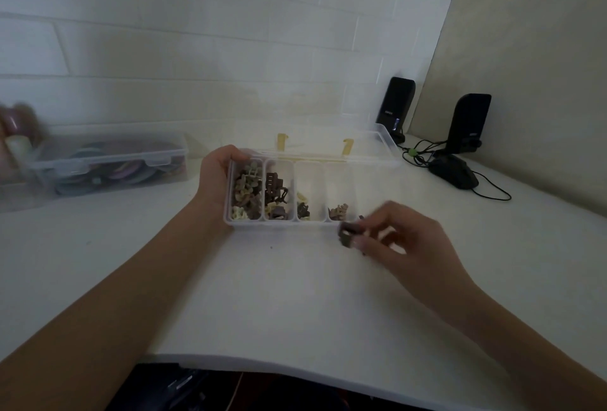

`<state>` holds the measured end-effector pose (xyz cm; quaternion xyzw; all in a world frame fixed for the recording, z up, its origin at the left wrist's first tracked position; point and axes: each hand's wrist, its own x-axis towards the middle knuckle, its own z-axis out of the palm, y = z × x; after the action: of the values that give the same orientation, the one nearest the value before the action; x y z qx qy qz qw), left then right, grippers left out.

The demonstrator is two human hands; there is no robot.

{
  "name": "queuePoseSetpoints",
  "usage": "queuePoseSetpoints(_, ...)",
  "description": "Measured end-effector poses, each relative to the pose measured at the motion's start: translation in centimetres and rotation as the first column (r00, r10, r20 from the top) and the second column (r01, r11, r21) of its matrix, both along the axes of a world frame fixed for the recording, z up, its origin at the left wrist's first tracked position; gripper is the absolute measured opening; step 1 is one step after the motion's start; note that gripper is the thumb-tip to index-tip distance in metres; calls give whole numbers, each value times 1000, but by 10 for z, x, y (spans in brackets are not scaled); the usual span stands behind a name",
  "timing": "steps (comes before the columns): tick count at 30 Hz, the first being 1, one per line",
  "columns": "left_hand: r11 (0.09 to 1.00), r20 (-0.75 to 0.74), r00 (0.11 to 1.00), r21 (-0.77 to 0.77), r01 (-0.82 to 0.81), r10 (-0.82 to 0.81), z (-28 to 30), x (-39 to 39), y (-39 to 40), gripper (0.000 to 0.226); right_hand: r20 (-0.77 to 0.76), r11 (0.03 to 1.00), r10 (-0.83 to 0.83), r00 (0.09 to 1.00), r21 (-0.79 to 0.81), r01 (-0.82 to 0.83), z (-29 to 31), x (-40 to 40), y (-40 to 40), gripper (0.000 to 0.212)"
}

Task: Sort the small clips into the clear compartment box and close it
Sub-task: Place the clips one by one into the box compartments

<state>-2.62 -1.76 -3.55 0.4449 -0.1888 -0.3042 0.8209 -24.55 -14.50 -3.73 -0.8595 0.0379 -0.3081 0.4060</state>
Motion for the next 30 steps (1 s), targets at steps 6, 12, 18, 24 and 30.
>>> queuePoseSetpoints(6,996,-56,995,-17,83,-84,-3,1,2,25,136,745,-54,989,-654,130,45,78,33,16)
queuePoseSetpoints(12,1000,-38,999,-18,11,-12,-2,-1,1,14,33,592,-284,958,-780,203,29,116,42,10)
queuePoseSetpoints(18,997,-45,999,73,-14,18,-4,4,0,26,-28,623,-251,967,-770,140,24,107,34,31)
queuePoseSetpoints(24,999,-44,998,37,-37,39,-2,2,-1,19,35,765,-54,998,-640,64,17,53,7,25)
queuePoseSetpoints(30,998,-4,999,39,-41,42,-2,4,-2,20,118,648,-394,911,-667,367,1,-13,-38,42)
